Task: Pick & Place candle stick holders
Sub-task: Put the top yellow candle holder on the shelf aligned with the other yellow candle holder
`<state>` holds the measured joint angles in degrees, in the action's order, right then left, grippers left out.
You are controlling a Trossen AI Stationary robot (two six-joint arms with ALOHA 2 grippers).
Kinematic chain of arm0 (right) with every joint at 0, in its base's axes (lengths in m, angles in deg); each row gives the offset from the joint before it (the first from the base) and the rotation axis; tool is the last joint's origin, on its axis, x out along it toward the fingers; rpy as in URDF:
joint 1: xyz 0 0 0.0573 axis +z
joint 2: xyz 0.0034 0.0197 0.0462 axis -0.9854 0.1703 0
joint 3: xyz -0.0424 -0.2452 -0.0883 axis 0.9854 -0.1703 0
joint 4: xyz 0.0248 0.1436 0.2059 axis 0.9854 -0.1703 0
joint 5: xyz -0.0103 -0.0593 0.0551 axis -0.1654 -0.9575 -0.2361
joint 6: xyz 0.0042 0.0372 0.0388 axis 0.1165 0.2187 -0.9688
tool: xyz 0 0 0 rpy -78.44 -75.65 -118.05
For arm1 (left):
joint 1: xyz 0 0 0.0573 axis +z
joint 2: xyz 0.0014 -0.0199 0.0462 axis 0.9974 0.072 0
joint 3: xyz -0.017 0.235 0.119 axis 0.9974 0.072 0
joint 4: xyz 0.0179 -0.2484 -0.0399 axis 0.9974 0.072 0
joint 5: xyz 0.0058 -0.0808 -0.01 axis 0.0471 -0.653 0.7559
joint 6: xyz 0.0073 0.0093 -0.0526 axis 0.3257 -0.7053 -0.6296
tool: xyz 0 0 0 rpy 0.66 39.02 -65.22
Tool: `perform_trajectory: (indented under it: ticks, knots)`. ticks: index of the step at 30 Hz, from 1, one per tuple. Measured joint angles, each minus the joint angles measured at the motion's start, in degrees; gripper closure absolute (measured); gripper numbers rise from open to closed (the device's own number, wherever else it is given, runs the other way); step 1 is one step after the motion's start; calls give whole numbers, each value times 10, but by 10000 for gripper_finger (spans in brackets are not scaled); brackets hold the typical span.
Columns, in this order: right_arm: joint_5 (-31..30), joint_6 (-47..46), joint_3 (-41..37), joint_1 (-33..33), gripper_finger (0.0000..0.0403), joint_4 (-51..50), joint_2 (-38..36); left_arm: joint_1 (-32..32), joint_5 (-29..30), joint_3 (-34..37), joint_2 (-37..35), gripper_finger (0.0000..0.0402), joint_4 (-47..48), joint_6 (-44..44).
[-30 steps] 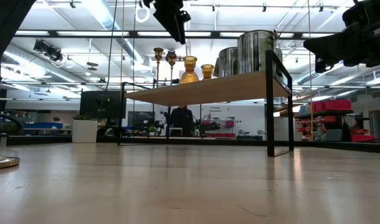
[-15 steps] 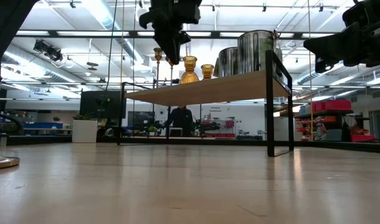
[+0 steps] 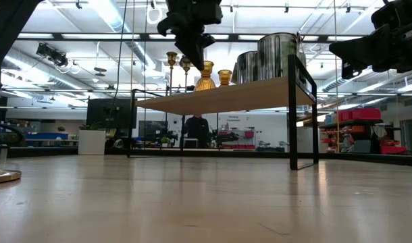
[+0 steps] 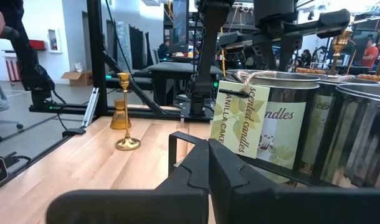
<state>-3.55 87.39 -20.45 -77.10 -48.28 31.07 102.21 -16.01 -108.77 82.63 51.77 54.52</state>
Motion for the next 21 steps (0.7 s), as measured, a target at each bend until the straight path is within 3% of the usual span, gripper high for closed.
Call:
perform_trajectory:
  ticks: [21]
  knots:
    - [0, 0, 0, 0, 400, 0, 0, 16, 22, 0, 0, 396, 2, 9]
